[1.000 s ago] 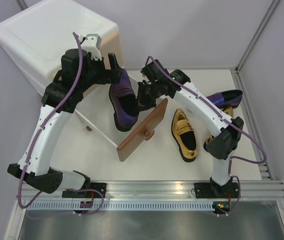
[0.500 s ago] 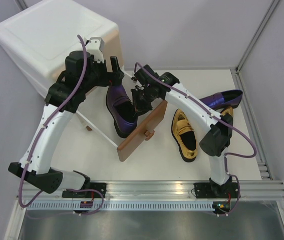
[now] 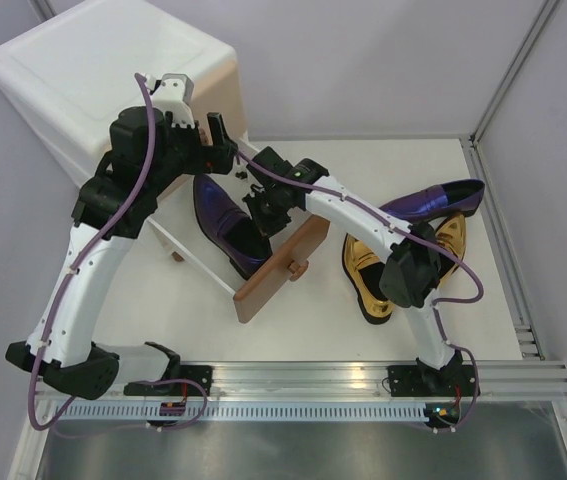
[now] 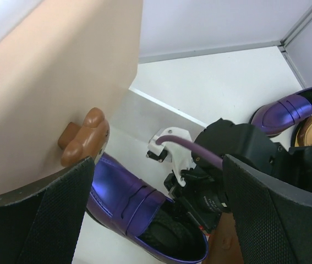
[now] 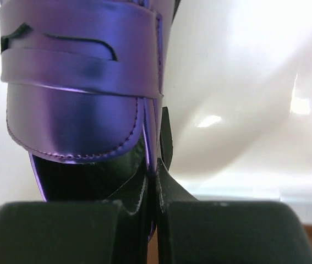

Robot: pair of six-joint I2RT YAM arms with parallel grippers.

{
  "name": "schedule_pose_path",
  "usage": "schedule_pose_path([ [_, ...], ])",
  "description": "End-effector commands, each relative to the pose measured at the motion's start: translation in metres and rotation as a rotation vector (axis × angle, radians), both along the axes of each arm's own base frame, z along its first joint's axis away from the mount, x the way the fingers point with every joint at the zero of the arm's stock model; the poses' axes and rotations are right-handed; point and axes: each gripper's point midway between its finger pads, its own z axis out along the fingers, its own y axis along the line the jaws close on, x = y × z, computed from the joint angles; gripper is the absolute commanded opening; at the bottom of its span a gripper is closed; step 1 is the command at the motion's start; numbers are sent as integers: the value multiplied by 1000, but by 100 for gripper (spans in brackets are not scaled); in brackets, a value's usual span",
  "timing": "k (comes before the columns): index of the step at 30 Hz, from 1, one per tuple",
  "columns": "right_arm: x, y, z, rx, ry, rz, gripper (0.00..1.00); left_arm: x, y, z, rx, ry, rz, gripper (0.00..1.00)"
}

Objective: Place and organize the shoes in the shoe cabinet

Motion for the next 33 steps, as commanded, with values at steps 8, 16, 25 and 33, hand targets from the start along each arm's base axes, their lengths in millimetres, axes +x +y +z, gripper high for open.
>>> schedule_pose_path([
  [8, 2, 38, 15, 99, -132, 136, 1, -7, 11, 21, 0, -85, 28, 100],
  [16, -2, 45, -4, 67, -100, 96, 1, -5, 12, 23, 10, -97, 33, 100],
  [25, -1, 45, -14, 51, -46, -3, 0, -6, 12, 19, 11, -87, 30, 100],
  [33, -5, 52, -19, 80, 23, -75, 1, -7, 12, 19, 9, -87, 31, 100],
])
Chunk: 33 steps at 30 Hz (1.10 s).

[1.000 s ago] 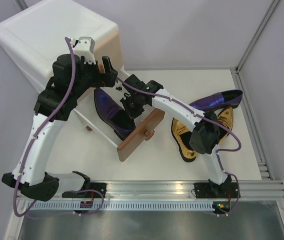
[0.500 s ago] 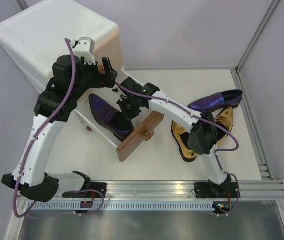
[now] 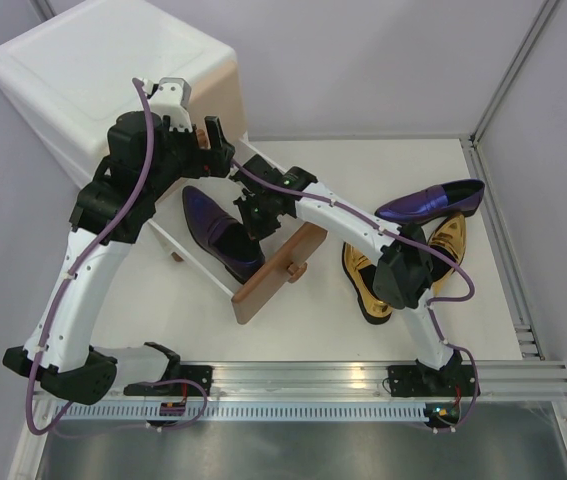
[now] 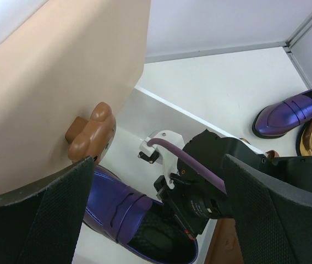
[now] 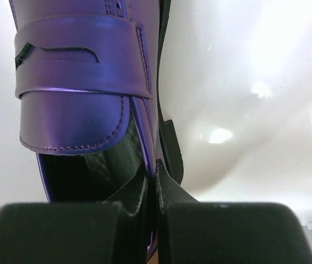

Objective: Place and organize the shoes in the shoe cabinet

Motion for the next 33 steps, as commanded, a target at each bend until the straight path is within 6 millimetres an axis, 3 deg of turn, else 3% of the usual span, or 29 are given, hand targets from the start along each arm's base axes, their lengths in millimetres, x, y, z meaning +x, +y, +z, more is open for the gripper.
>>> schedule_pose_path([
  [1, -5, 25, -2, 75, 33, -21, 0, -2, 5, 18, 5, -71, 10, 100],
  [10, -14, 27, -4, 38, -24, 77, 1, -2, 5, 17, 7, -72, 10, 100],
  [17, -14, 31, 7, 71, -26, 55, 1, -2, 6, 17, 4, -71, 10, 100],
  [33, -11, 22, -7, 22, 15, -69, 1, -1, 6, 9, 7, -51, 18, 100],
])
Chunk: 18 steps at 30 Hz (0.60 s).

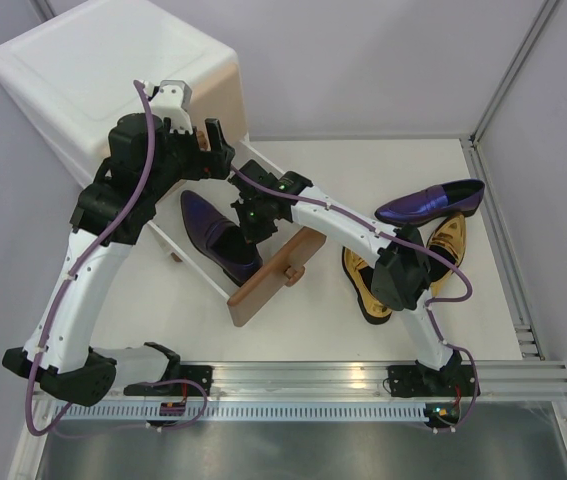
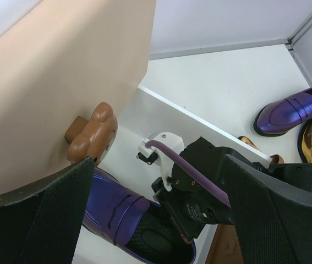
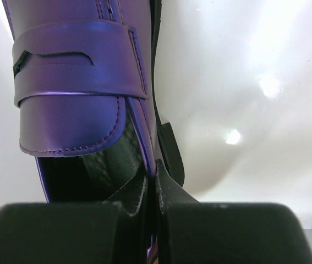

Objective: Place and organize the shoes in the shoe cabinet

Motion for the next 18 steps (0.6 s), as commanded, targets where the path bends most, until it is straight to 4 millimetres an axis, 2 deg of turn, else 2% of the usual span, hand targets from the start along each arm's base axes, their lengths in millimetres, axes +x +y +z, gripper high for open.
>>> schedule_pose_path([
  [1, -7, 15, -3, 31, 11, -15, 0, -1, 5, 15, -1, -64, 17, 100],
  [8, -7, 12, -5, 22, 20, -41, 1, -3, 7, 12, -3, -57, 23, 100],
  [11, -7, 11, -6, 20, 25, -47, 14, -4, 7, 12, -7, -59, 24, 100],
  [12, -7, 11, -5, 21, 24, -49, 23, -3, 7, 12, -6, -57, 22, 100],
  [14, -6, 10, -4, 20, 17, -51, 34, -4, 7, 12, -5, -58, 24, 100],
  [15, -4, 10, -1, 25, 9, -56, 44, -4, 7, 12, -5, -58, 24, 100],
  [17, -2, 10, 6, 40, -5, -59, 51, -4, 8, 12, -5, -59, 27, 100],
  [18, -2, 11, 10, 47, -11, -57, 58, -4, 8, 13, -7, -60, 25, 100],
])
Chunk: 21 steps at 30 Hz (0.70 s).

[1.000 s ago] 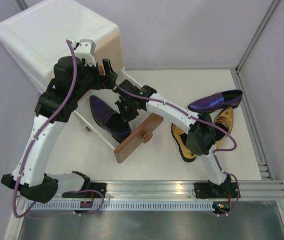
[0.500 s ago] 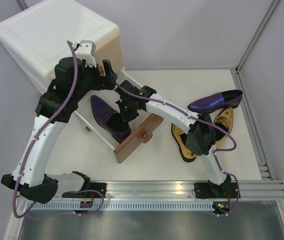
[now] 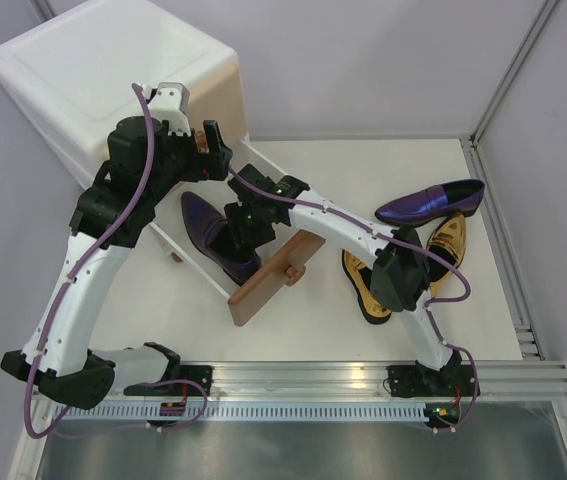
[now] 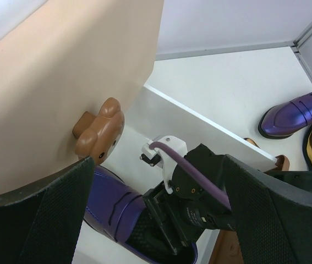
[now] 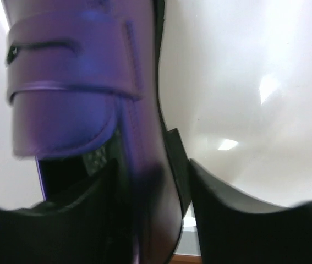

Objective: Place and organize the shoes in the shoe cabinet

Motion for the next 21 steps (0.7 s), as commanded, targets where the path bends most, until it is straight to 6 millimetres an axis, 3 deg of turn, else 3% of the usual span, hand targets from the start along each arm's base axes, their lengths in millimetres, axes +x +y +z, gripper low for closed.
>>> schedule_pose_path([
  [1, 1, 6, 23, 54, -41, -6, 61, -3, 3, 15, -10, -55, 5, 100],
  [6, 12, 3, 57, 117, -115, -8, 73, -3, 2, 19, -20, -68, 4, 100],
  [13, 28, -18, 130, 209, -290, -28, 77, -5, 0, 23, -41, -82, -5, 100],
  [17, 46, -48, 167, 214, -408, -64, 80, -5, -2, 21, -47, -88, -20, 100],
  [19, 59, -75, 184, 181, -479, -131, 80, -5, -4, 20, -46, -86, -30, 100],
  [21, 70, -100, 187, 127, -521, -181, 82, -6, -5, 19, -47, -87, -34, 100],
])
